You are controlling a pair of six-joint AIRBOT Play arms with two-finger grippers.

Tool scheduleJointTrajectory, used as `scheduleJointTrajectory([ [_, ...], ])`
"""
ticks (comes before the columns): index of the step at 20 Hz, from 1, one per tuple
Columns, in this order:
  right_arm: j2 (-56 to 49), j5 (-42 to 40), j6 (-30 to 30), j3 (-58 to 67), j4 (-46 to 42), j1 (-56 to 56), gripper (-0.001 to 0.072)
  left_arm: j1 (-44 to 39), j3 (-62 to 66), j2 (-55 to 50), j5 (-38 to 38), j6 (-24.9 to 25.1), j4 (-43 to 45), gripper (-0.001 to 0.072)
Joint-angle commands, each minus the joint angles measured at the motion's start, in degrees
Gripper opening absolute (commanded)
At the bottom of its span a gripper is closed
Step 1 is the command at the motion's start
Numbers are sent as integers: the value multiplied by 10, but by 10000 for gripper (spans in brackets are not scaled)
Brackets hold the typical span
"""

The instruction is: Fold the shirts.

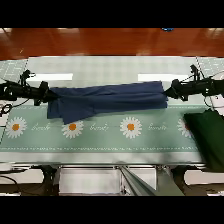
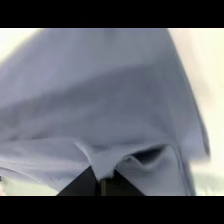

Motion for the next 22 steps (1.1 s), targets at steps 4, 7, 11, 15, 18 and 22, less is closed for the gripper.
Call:
scheduleJointTrajectory([
  [4,-101,-9,6,111,24,7,24,-33,143,-120,7,-8,-6,17],
  [7,-120,-20,6,132,31,7,24,-48,202,-163,12,-10,-6,17],
  [11,-133,-30,5,132,38,7,66,-54,218,-190,9,-19,-5,37],
  [15,-117,-28,19,132,30,-12,408,-31,241,-186,-76,-49,38,510],
  [18,-73,10,26,132,15,-81,408,19,241,-113,-98,-63,129,509],
  [22,-32,11,38,88,-59,-134,408,67,79,96,50,-63,243,509],
])
